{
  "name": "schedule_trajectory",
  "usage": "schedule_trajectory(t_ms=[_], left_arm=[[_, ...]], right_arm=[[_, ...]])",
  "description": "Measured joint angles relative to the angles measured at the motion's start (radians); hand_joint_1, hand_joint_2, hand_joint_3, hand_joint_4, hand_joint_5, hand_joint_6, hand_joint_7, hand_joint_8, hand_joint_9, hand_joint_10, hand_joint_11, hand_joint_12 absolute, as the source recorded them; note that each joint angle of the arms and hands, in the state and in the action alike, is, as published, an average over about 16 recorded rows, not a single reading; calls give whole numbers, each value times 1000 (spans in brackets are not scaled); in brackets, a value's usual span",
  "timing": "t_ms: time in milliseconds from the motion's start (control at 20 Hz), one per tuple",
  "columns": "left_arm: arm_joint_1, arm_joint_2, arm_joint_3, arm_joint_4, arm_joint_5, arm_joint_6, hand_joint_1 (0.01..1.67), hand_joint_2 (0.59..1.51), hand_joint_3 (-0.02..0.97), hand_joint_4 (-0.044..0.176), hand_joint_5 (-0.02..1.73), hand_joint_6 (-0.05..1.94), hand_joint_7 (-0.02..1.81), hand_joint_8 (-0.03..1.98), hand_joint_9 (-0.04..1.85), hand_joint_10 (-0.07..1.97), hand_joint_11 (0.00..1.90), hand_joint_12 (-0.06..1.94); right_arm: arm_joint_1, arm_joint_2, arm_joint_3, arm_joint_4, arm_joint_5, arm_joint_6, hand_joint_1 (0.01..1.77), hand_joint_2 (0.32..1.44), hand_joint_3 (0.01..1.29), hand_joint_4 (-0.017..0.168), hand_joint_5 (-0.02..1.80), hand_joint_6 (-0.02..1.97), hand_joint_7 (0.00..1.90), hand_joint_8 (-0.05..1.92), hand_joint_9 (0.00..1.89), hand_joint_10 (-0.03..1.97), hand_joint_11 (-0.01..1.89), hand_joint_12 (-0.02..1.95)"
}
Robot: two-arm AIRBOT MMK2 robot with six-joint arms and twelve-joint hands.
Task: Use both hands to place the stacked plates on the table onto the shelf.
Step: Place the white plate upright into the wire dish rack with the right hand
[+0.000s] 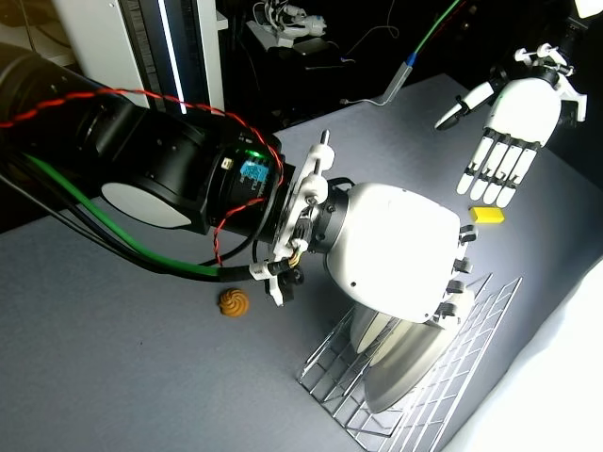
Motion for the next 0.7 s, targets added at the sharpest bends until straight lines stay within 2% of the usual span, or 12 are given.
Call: schedule_trajectory(t_ms=[400,700], left_arm=[[0,0,-1,0,0,0,18,1057,19,0,21,19,17,-13,19,3,17,3],[0,0,-1,0,-1,0,18,1054,19,0,21,19,17,-13,19,3,17,3]], right_arm=[[-20,-7,8,-3,33,-8,1168,974,11,-13,967,651,1192,257,1135,393,738,1248],[-21,-7,9,-5,53,-13,1101,986,11,-7,960,440,1166,19,1123,180,695,1192]])
